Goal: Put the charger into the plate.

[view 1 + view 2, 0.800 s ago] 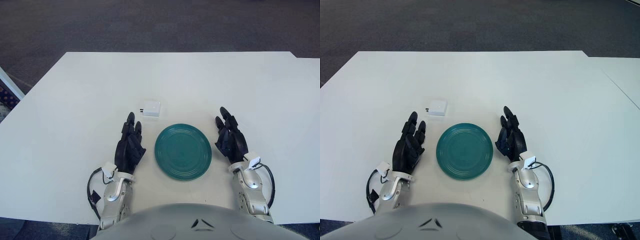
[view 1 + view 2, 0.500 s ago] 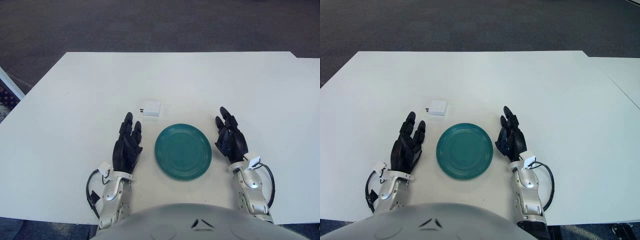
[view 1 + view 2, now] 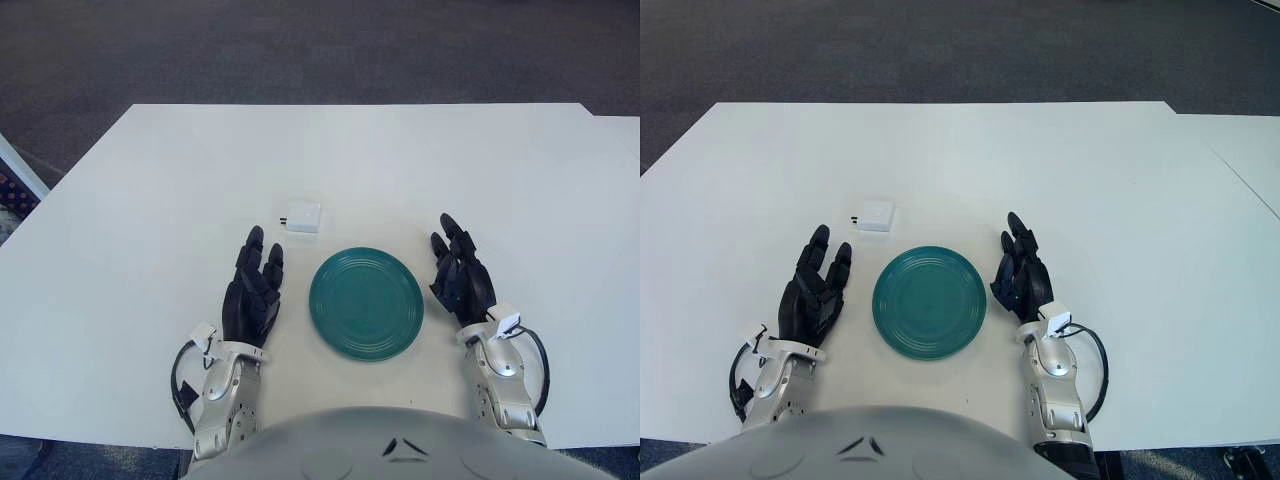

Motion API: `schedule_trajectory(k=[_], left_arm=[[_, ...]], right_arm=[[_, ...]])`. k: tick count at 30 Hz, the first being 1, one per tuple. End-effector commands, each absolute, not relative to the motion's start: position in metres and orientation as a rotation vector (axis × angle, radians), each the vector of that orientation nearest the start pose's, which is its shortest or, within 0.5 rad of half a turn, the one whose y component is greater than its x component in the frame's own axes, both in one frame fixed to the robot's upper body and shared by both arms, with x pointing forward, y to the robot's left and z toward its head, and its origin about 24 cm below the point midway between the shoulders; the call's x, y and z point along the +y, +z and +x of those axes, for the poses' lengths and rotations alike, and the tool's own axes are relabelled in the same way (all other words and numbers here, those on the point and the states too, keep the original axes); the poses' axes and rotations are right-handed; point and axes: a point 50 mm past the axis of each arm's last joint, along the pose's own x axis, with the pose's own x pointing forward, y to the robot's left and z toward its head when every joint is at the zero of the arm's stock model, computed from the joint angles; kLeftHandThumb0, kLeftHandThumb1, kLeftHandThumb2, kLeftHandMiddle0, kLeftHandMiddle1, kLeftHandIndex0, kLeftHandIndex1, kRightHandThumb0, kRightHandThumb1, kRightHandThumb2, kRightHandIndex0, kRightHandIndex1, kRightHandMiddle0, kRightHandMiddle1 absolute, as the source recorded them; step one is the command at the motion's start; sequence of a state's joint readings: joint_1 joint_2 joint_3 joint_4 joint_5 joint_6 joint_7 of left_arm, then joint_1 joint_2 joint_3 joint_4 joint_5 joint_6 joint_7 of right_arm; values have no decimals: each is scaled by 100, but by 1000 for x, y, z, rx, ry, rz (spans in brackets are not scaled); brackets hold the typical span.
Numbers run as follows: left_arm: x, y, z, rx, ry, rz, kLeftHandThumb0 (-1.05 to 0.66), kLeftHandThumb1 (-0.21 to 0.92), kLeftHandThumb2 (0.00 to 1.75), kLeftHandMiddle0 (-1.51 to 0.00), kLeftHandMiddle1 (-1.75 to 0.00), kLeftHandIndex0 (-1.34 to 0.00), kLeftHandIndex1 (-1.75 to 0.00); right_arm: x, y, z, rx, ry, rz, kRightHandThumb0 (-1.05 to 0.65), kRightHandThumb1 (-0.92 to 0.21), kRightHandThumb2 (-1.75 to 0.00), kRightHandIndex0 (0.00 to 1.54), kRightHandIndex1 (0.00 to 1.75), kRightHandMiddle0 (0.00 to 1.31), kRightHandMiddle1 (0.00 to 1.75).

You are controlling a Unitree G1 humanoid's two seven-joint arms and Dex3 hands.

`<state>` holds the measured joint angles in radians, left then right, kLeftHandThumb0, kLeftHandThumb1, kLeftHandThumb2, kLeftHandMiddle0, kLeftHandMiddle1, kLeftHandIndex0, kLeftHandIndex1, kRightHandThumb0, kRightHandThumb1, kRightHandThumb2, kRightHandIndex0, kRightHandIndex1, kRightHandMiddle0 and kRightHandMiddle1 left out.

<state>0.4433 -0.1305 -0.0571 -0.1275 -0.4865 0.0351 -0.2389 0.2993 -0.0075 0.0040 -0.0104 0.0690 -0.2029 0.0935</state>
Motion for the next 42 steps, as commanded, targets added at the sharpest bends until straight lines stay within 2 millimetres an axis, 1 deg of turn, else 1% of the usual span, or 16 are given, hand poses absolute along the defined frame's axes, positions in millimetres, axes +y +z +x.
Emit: schedule_trajectory(k=[1,10,14,16,19,21,23,24,25,27,32,33,34,36,38,42], left_arm=[[126,-18,153,265,-67,-700,-105,92,85,0,0,0,0],[130,-18,153,233,-81,-764,-105,92,78,0,0,0,0],[144,0,164,189,-79,-769,-105,92,77,-1,0,0,0],[152,16,176,155,-78,-751,-105,92,76,-3,-1,-2,-1],[158,43,195,104,-64,-671,-105,92,76,-7,-3,-6,-3],[163,53,203,94,-39,-603,-105,92,77,-12,-2,-10,-7],[171,60,209,104,-7,-529,-102,92,76,-17,-1,-6,-28],[174,63,211,111,7,-498,-101,92,76,-18,-1,-5,-33],[179,70,219,115,25,-426,-99,92,76,-19,-1,-3,-41],[189,87,236,109,61,-286,-97,92,76,-17,0,-2,-44],[207,115,267,70,110,1,-95,92,76,-10,-1,0,-40],[208,120,272,48,112,108,-95,92,76,-10,-1,0,-39],[208,131,278,-10,110,331,-96,92,76,-8,-1,0,-38],[203,144,283,-109,86,664,-100,92,74,-4,0,0,-35],[196,148,282,-189,33,851,-103,92,70,-2,0,0,-32],[185,147,283,-287,-112,1064,-104,92,65,0,0,0,-29]], right_arm=[[-164,-26,171,241,-15,75,-85,-92,-96,12,0,0,25],[-162,-28,171,258,-16,89,-86,-92,-96,11,0,0,24],[-162,-29,173,255,-18,94,-85,-92,-96,11,0,0,25],[-162,-29,174,254,-21,96,-84,-92,-96,12,0,0,25],[-162,-29,176,253,-26,91,-84,-92,-96,12,0,0,28],[-161,-31,179,253,-29,84,-85,-92,-95,12,0,0,29],[-160,-31,180,252,-30,78,-85,-92,-95,12,0,0,30],[-159,-32,180,251,-30,75,-85,-92,-95,12,0,0,30],[-159,-33,181,251,-25,75,-86,-92,-95,12,0,0,30],[-159,-34,182,249,-22,82,-86,-92,-95,11,0,0,29],[-159,-38,182,243,-42,86,-86,-92,-95,9,0,0,27],[-159,-38,182,242,-48,79,-86,-92,-95,9,0,0,27],[-158,-38,181,242,-53,71,-86,-92,-94,9,1,0,28],[-156,-37,179,242,-58,62,-86,-92,-93,10,1,0,29],[-155,-37,179,243,-59,64,-87,-92,-93,10,1,0,31],[-154,-37,178,249,-61,74,-88,-92,-93,11,1,0,31]])
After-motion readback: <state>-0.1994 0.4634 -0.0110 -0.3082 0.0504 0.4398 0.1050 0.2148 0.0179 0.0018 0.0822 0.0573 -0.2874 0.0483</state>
